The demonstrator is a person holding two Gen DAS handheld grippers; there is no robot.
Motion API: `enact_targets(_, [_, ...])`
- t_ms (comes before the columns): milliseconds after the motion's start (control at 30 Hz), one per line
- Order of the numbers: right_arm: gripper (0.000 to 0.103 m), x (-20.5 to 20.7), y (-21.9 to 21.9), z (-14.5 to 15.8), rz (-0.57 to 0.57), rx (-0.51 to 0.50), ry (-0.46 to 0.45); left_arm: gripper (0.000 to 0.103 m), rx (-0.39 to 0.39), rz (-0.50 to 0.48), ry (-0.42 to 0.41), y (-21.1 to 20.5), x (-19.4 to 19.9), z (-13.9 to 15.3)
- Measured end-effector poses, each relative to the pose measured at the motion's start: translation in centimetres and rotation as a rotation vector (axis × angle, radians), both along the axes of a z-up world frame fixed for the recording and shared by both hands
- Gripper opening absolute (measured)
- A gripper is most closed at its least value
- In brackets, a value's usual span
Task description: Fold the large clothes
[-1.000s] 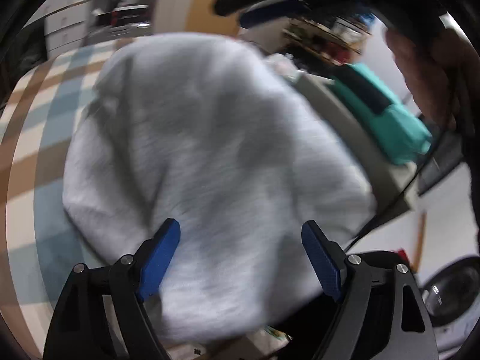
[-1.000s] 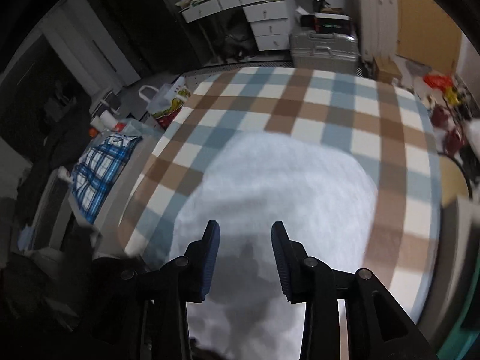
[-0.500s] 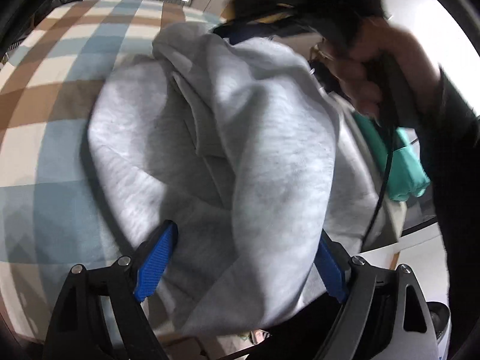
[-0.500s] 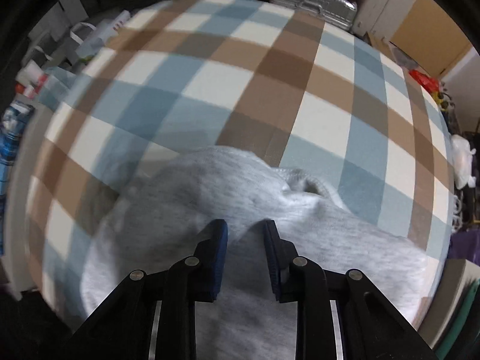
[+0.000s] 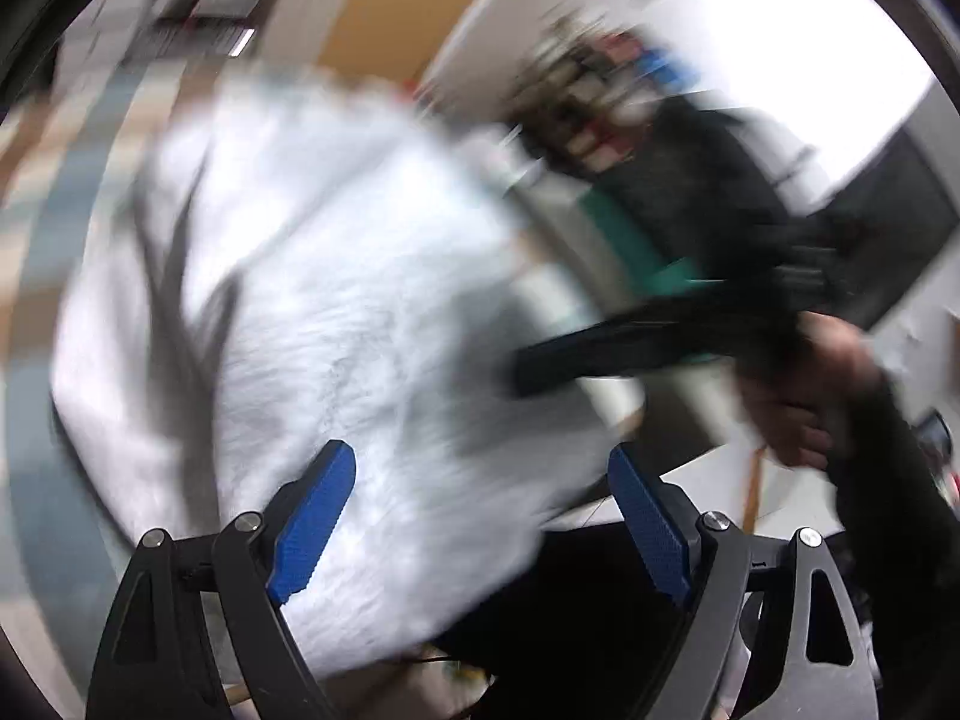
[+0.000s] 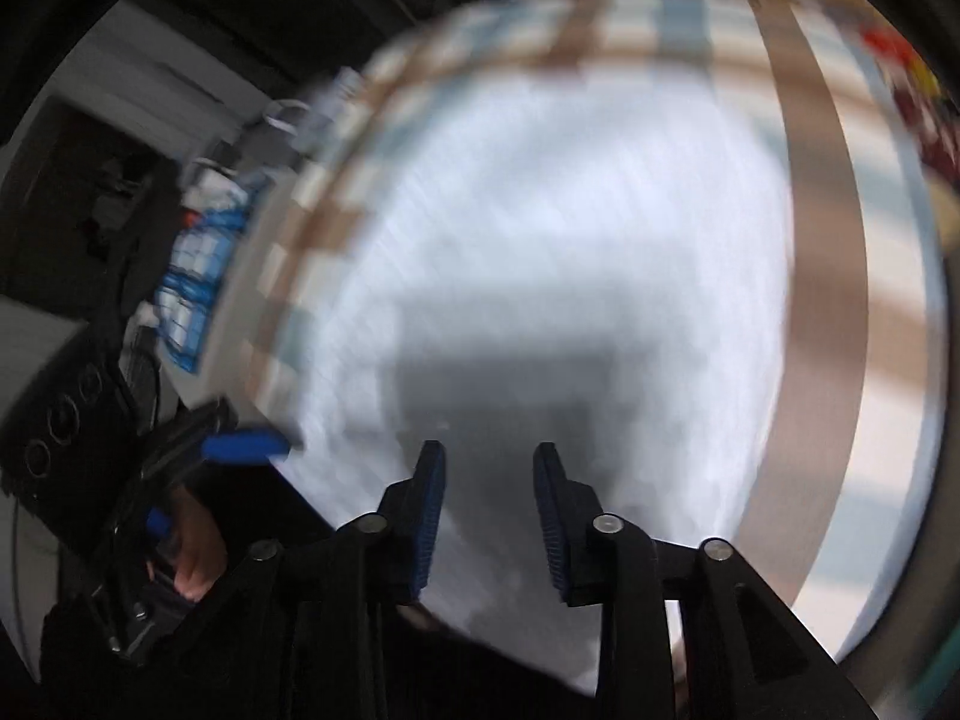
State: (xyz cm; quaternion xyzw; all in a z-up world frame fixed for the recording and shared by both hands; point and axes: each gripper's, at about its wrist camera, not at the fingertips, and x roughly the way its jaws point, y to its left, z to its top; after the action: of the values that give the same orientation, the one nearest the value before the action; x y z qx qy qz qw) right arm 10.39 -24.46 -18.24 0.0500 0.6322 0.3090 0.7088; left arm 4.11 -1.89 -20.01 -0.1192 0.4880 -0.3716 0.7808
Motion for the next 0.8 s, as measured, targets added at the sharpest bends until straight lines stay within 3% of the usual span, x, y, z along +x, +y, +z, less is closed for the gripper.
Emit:
enact_targets(33, [0.030, -0.2, -0.5, -1.4, -0.008, 0.026, 0.029, 0.082, 0.014, 0.008, 0.012, 0.0, 0.5, -1.0])
enact_targets(200, [0.000, -0.7, -2.8, -2.8, -0.102, 0.127, 0.025, 0.083, -0.018, 0.002, 0.004, 0.4, 0.8, -1.2])
enact_targets(267, [0.000, -0.4, -3.2, -2.8, -0.120, 0.161, 0.052, 0.083, -0.030, 0.011, -0.004, 1.1, -0.5, -0.9])
enact_targets(333, [0.000, 0.0, -2.6, -1.1, -0.107, 0.115, 0.042, 0.083, -0.029, 0.020, -0.011, 2.4, -0.8, -1.6])
enact_targets(433, [0.008, 0.9, -0.2, 3.6, -0.064, 0.073, -0.164, 0.083, -0.014, 0.030, -0.026, 2.6, -1.1, -1.8])
enact_targets(533, [0.023, 3.2, 3.9, 6.3, -0.013, -0.009, -0.299, 0.083, -0.001, 0.024, -0.031, 2.2, -1.4, -1.6])
enact_targets(633, [0.056, 5.7, 8.7, 6.4, 0.053, -0.172, -0.404, 0.083, -0.013, 0.025, -0.018, 1.9, -0.9, -1.6])
enact_targets(700, [0.058, 6.7, 11.5, 5.5, 0.126, -0.267, -0.450, 0.083, -0.019, 0.024, -0.011, 2.1, -1.1, -1.5])
enact_targets(800, [0.066, 8.2, 14.4, 3.3, 0.228, -0.340, -0.417, 0.083, -0.027, 0.024, -0.001, 2.2, -1.1, -1.4])
